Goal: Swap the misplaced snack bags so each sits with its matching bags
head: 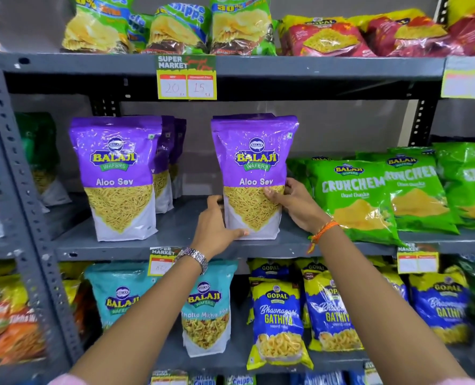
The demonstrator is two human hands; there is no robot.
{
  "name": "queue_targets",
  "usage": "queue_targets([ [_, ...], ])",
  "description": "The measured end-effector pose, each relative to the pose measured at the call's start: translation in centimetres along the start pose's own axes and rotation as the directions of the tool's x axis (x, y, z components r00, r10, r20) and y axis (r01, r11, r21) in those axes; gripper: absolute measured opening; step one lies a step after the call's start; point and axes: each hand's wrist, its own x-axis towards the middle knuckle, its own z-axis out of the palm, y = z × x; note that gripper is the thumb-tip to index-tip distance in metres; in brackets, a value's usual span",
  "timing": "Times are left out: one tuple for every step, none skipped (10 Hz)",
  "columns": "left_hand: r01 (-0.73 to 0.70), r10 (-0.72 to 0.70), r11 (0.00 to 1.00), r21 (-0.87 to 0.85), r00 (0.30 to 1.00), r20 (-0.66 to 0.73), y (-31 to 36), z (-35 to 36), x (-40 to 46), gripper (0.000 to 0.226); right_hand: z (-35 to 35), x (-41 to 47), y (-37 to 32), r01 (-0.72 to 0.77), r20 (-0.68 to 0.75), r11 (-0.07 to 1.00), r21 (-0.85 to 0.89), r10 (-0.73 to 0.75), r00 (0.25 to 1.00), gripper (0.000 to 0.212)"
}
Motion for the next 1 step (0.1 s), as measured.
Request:
queue_targets([
  [-0.075, 0.077, 0.997, 0.024, 0.986, -0.148, -0.35, -1.31, -0.38, 0.090, 0.21, -1.84, -2.13, 0.016, -0.156, 0.980, -0.199, -0.048, 0.987, 0.051],
])
